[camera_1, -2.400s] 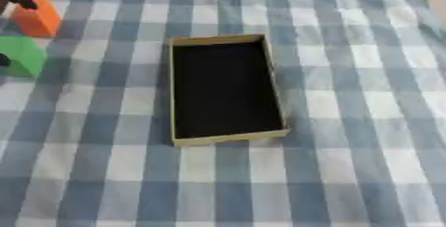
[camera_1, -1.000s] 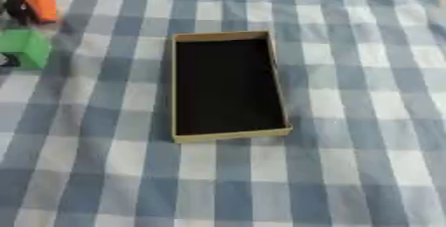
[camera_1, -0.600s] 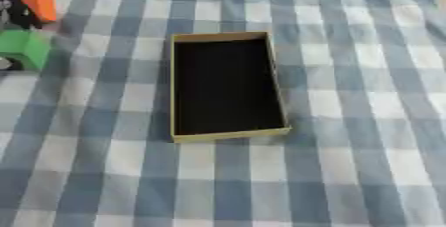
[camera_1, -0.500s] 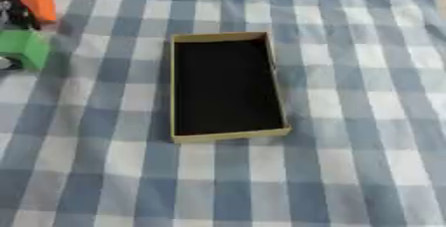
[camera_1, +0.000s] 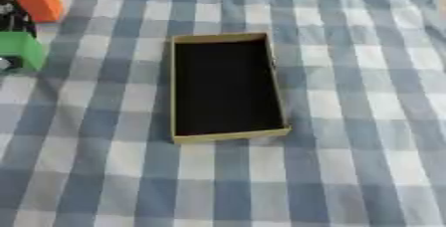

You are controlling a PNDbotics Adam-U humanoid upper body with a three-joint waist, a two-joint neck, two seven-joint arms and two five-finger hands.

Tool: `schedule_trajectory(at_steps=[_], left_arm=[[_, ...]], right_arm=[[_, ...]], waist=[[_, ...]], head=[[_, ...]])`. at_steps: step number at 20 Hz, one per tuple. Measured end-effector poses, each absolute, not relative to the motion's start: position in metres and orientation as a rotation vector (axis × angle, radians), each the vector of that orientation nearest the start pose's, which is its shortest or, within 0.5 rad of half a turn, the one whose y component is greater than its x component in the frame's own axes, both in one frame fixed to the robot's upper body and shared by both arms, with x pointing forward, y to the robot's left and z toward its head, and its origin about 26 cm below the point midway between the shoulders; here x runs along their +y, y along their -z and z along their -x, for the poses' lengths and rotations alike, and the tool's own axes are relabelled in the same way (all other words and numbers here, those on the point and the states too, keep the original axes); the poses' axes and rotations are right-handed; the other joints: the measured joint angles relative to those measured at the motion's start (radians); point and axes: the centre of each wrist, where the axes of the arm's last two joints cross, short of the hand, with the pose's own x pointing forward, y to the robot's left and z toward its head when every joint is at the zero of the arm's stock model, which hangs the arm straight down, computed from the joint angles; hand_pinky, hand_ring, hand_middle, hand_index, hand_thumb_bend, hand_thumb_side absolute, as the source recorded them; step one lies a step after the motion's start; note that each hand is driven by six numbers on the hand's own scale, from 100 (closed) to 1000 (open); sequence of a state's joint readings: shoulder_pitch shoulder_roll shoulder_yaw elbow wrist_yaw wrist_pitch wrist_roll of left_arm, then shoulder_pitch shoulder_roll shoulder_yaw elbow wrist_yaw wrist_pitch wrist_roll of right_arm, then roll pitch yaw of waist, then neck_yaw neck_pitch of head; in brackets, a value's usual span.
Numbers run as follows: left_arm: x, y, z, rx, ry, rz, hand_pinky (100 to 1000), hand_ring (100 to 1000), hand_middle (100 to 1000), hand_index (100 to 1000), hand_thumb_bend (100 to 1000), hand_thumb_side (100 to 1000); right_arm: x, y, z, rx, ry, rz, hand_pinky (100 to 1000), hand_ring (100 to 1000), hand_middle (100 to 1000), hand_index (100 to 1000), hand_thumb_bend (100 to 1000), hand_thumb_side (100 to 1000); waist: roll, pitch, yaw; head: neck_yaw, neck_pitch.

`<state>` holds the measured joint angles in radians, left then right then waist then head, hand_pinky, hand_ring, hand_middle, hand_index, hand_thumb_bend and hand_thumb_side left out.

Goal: Pick up objects on the table and place them in the box.

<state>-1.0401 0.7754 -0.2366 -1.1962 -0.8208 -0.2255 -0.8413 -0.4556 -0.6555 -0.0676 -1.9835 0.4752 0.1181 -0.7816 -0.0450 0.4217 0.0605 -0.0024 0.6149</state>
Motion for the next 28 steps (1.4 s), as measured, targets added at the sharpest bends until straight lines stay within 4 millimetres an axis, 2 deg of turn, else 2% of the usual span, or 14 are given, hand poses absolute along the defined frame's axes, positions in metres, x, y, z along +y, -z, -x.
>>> schedule_trajectory(at_steps=[7,14,20,28], left_arm=[[0.296,-0.369,-0.415,-1.291,1.847,-0.987,423,499,417,597,168,141],[0.244,-0.391,-0.388,-1.449,1.972,-0.961,420,496,412,596,132,139],[0.196,-0.393,-0.370,-1.579,2.056,-0.861,419,495,410,599,100,154],[0.151,-0.385,-0.360,-1.676,2.122,-0.681,416,492,404,599,100,181]], right_arm=[[-0.305,-0.285,-0.301,2.917,-0.161,-1.675,805,781,780,802,100,1000],[-0.305,-0.285,-0.301,2.916,-0.158,-1.673,805,781,780,802,100,1000],[-0.304,-0.284,-0.301,2.925,-0.160,-1.664,805,781,780,802,100,1000],[-0.302,-0.285,-0.302,2.931,-0.171,-1.645,805,781,780,801,100,1000]], waist=[[0.006,-0.020,0.007],[0.011,-0.037,0.008],[0.013,-0.049,0.003],[0.023,-0.057,-0.015]], head=[[0.000,0.012],[0.000,0.034],[-0.003,0.051],[0.001,0.061]])
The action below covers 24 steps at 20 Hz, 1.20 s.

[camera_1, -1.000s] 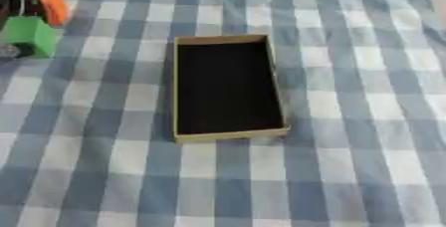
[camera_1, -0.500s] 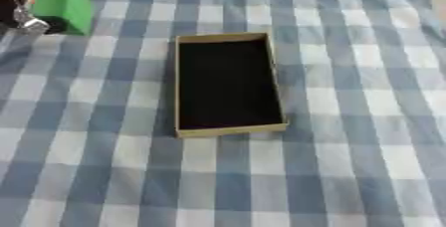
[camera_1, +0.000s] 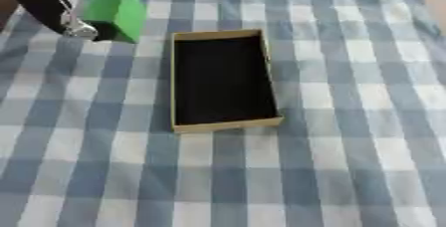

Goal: Pick up objects on the table and place them in the box.

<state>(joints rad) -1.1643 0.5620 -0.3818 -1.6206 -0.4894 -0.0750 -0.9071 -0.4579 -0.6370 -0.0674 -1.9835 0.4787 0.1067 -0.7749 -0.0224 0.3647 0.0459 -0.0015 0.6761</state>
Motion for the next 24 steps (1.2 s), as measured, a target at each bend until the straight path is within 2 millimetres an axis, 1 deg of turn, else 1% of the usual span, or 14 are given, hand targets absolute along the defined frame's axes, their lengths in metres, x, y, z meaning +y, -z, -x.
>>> schedule_trajectory(at_steps=[3,6,11,14,18,22,24], left_arm=[[0.134,-0.380,-0.361,2.117,-2.660,0.777,417,493,405,599,100,179],[0.120,-0.371,-0.364,2.118,-2.670,0.739,415,491,402,599,100,192],[0.105,-0.360,-0.369,2.136,-2.656,0.703,423,496,407,604,100,183],[0.100,-0.355,-0.374,2.152,-2.634,0.747,430,501,412,608,100,164],[0.093,-0.344,-0.385,2.140,-2.609,0.875,446,513,424,619,108,152],[0.090,-0.328,-0.398,2.088,-2.611,0.988,489,546,459,655,172,168],[0.089,-0.322,-0.403,2.058,-2.615,1.026,525,575,486,684,206,202]], right_arm=[[-0.301,-0.286,-0.302,2.934,-0.176,-1.638,805,781,780,801,100,1000],[-0.300,-0.287,-0.303,2.935,-0.183,-1.627,804,781,779,801,100,1000],[-0.299,-0.288,-0.303,2.936,-0.196,-1.611,803,780,778,800,100,1000],[-0.298,-0.288,-0.303,2.938,-0.200,-1.608,803,780,778,800,100,1000],[-0.297,-0.289,-0.303,2.939,-0.206,-1.597,802,780,778,799,100,1000],[-0.297,-0.289,-0.304,2.942,-0.214,-1.592,802,779,777,799,100,1000],[-0.297,-0.289,-0.304,2.942,-0.214,-1.591,802,779,777,799,100,1000]], waist=[[0.002,-0.001,-0.011],[0.004,-0.001,-0.018],[0.008,-0.001,-0.027],[0.009,-0.001,-0.031],[0.009,0.003,-0.036],[0.009,0.006,-0.039],[0.010,0.007,-0.039]], head=[[0.005,0.000],[0.009,0.000],[0.009,0.000],[0.009,0.000],[0.009,-0.002],[0.010,-0.010],[0.010,-0.010]])
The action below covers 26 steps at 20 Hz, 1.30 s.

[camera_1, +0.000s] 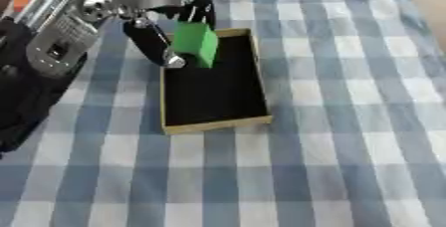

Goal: Pick up objects on the table and place them in the box.

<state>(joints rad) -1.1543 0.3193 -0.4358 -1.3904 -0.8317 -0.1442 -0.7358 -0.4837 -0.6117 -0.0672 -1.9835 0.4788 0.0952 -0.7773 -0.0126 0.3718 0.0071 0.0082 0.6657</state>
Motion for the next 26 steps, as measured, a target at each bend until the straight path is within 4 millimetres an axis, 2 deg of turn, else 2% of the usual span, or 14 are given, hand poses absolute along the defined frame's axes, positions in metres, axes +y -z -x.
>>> schedule_trajectory(at_steps=[3,7,10,12,16,19,23,26], left_arm=[[0.088,-0.317,-0.407,2.005,-2.630,1.032,635,679,598,784,313,305],[0.088,-0.311,-0.411,1.910,-2.680,0.989,698,765,692,837,406,402],[0.090,-0.307,-0.414,1.851,-2.720,0.963,779,876,839,928,519,526],[0.090,-0.306,-0.415,1.825,-2.728,0.963,821,921,901,955,588,598],[0.091,-0.307,-0.415,1.823,-2.699,0.998,837,932,905,954,569,603],[0.093,-0.313,-0.411,1.891,-2.631,1.020,835,922,891,943,505,583],[0.104,-0.336,-0.397,2.050,-2.457,1.051,833,916,879,925,465,524],[0.128,-0.360,-0.384,2.130,-2.346,1.121,831,914,874,921,456,444]], right_arm=[[-0.297,-0.289,-0.304,2.942,-0.214,-1.591,802,779,777,799,100,1000],[-0.297,-0.289,-0.304,2.941,-0.215,-1.590,802,779,777,799,100,1000],[-0.297,-0.289,-0.304,2.941,-0.216,-1.590,801,779,777,799,100,1000],[-0.297,-0.289,-0.304,2.941,-0.216,-1.590,801,779,777,799,100,1000],[-0.297,-0.289,-0.304,2.941,-0.216,-1.590,801,780,777,799,100,1000],[-0.297,-0.289,-0.304,2.940,-0.218,-1.593,802,780,777,799,100,1000],[-0.298,-0.287,-0.303,2.941,-0.216,-1.604,801,779,777,799,100,1000],[-0.300,-0.284,-0.303,2.939,-0.217,-1.623,801,779,777,798,100,1000]], waist=[[0.000,0.001,0.000],[0.000,0.001,0.000],[0.000,0.001,0.001],[0.000,0.001,0.001],[-0.002,0.001,0.005],[-0.002,0.001,0.008],[-0.002,-0.001,0.020],[0.002,-0.007,0.032]], head=[[0.000,-0.003],[0.000,-0.008],[0.000,-0.008],[0.000,-0.008],[0.000,-0.008],[0.000,-0.008],[-0.001,-0.007],[-0.003,-0.006]])
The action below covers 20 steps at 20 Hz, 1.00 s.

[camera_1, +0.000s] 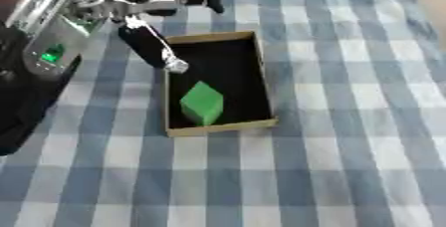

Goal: Pick up objects on the table and place them in the box.

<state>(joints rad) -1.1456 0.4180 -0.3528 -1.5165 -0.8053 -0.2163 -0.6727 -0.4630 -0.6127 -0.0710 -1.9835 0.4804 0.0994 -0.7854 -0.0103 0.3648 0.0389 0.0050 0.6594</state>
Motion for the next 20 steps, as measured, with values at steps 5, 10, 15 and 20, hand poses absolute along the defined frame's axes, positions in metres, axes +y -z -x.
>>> schedule_trajectory(at_steps=[5,10,15,20], left_arm=[[0.182,-0.385,-0.377,2.159,-2.322,1.321,823,910,856,915,499,331],[0.227,-0.385,-0.390,2.152,-2.423,1.474,825,904,834,903,544,200],[0.259,-0.375,-0.402,2.095,-2.474,1.623,839,918,856,909,548,262],[0.282,-0.363,-0.415,2.086,-2.493,1.722,850,926,861,903,546,100]], right_arm=[[-0.303,-0.281,-0.302,2.925,-0.210,-1.658,800,779,777,798,100,1000],[-0.305,-0.280,-0.301,2.918,-0.207,-1.677,800,779,777,798,100,1000],[-0.307,-0.278,-0.301,2.918,-0.203,-1.694,799,778,775,797,100,1000],[-0.307,-0.278,-0.301,2.920,-0.199,-1.700,799,779,776,797,100,1000]], waist=[[0.010,-0.010,0.012],[0.008,-0.011,0.016],[0.003,-0.010,0.017],[-0.010,-0.006,0.030]], head=[[-0.010,0.011],[-0.018,0.019],[-0.018,0.024],[-0.013,0.017]])
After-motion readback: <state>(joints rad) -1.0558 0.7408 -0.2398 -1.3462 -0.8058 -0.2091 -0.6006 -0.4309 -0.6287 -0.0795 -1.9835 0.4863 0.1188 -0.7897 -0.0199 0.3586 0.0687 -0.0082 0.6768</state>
